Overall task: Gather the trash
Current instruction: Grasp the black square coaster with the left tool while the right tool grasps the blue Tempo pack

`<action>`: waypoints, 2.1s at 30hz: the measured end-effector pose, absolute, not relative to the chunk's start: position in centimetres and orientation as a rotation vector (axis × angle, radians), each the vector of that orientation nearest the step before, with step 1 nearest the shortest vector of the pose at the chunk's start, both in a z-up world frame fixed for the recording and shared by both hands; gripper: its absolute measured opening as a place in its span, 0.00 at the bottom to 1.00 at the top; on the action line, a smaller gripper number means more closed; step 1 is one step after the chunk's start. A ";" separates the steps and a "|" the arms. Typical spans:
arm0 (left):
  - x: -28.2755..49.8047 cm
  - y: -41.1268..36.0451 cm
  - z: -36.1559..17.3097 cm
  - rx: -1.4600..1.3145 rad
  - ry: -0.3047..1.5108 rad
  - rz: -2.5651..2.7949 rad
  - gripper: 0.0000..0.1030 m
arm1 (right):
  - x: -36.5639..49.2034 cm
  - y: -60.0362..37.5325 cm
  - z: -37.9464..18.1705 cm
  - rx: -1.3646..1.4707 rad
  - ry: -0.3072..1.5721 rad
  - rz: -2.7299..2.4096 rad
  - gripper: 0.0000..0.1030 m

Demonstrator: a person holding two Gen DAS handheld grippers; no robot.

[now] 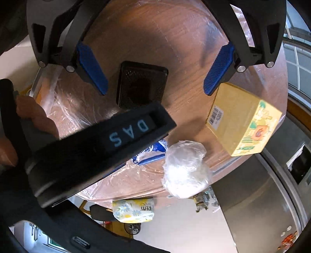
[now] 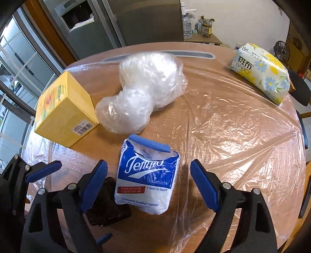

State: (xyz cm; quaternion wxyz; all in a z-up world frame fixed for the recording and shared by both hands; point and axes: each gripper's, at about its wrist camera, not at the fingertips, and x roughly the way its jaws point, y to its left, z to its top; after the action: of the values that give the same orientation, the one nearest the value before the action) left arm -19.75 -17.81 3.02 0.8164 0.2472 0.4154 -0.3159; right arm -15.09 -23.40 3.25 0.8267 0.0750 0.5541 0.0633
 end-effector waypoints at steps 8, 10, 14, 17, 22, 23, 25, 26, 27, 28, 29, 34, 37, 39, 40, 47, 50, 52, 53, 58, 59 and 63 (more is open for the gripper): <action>-18.2 -18.0 1.9 0.509 0.954 -0.703 0.73 | -14.8 -22.9 2.6 0.141 1.191 0.130 0.67; -18.2 -18.2 1.9 0.516 0.952 -0.708 0.73 | -14.8 -22.8 2.7 0.140 1.192 0.129 0.67; -18.1 -18.5 1.9 0.522 0.954 -0.717 0.72 | -14.8 -22.7 2.6 0.137 1.192 0.129 0.67; -18.0 -18.4 1.9 0.506 0.966 -0.725 0.70 | -14.3 -22.7 2.5 0.135 1.191 0.129 0.64; -17.2 -18.3 1.8 0.477 0.989 -0.746 0.60 | -14.4 -23.2 2.7 0.142 1.188 0.130 0.55; -17.2 -18.4 1.7 0.477 0.991 -0.746 0.58 | -14.4 -23.4 2.7 0.152 1.186 0.129 0.54; -17.2 -18.4 1.8 0.475 0.996 -0.751 0.55 | -14.5 -23.8 2.7 0.175 1.181 0.138 0.52; -17.2 -18.4 1.8 0.472 1.000 -0.755 0.53 | -14.6 -23.9 2.7 0.185 1.179 0.140 0.52; -17.2 -18.5 1.8 0.470 1.002 -0.756 0.53 | -14.7 -24.0 2.8 0.193 1.177 0.141 0.51; -17.2 -18.5 1.8 0.471 1.002 -0.754 0.53 | -14.8 -24.2 2.8 0.199 1.174 0.141 0.51; -17.3 -18.6 1.8 0.472 1.001 -0.753 0.52 | -14.9 -24.3 2.8 0.201 1.172 0.142 0.50; -17.7 -18.5 1.9 0.473 0.994 -0.748 0.52 | -15.5 -25.1 3.3 0.232 1.146 0.150 0.49; -18.0 -18.3 2.0 0.465 0.993 -0.747 0.52 | -15.9 -25.7 3.5 0.252 1.132 0.151 0.49; -18.2 -18.1 2.2 0.451 0.991 -0.746 0.52 | -16.0 -26.1 3.5 0.264 1.128 0.148 0.49; -18.3 -18.0 2.3 0.444 0.988 -0.743 0.52 | -16.2 -26.3 3.6 0.266 1.124 0.144 0.49; -19.0 -16.9 3.0 0.415 0.972 -0.720 0.52 | -17.3 -27.2 4.2 0.278 1.102 0.137 0.49; -19.4 -16.1 3.4 0.395 0.966 -0.702 0.52 | -17.9 -27.2 4.3 0.279 1.093 0.144 0.49; -19.9 -15.4 3.7 0.378 0.962 -0.686 0.52 | -18.6 -27.2 4.6 0.270 1.088 0.145 0.49; -19.8 -15.3 3.7 0.371 0.962 -0.678 0.52 | -18.8 -27.3 4.6 0.269 1.087 0.146 0.49; -20.2 -14.2 4.0 0.337 0.962 -0.637 0.52 | -20.0 -27.4 5.1 0.266 1.077 0.152 0.49; -20.2 -14.1 4.0 0.333 0.961 -0.629 0.52 | -20.3 -27.4 5.1 0.266 1.076 0.153 0.49; -20.4 -13.3 4.2 0.311 0.960 -0.599 0.52 | -21.4 -27.3 5.6 0.262 1.069 0.162 0.49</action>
State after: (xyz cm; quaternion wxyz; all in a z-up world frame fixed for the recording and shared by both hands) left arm -20.39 -13.31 4.16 0.8327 0.1469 0.4530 -0.2824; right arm -21.45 -27.28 5.56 0.8491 0.1245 0.5075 0.0767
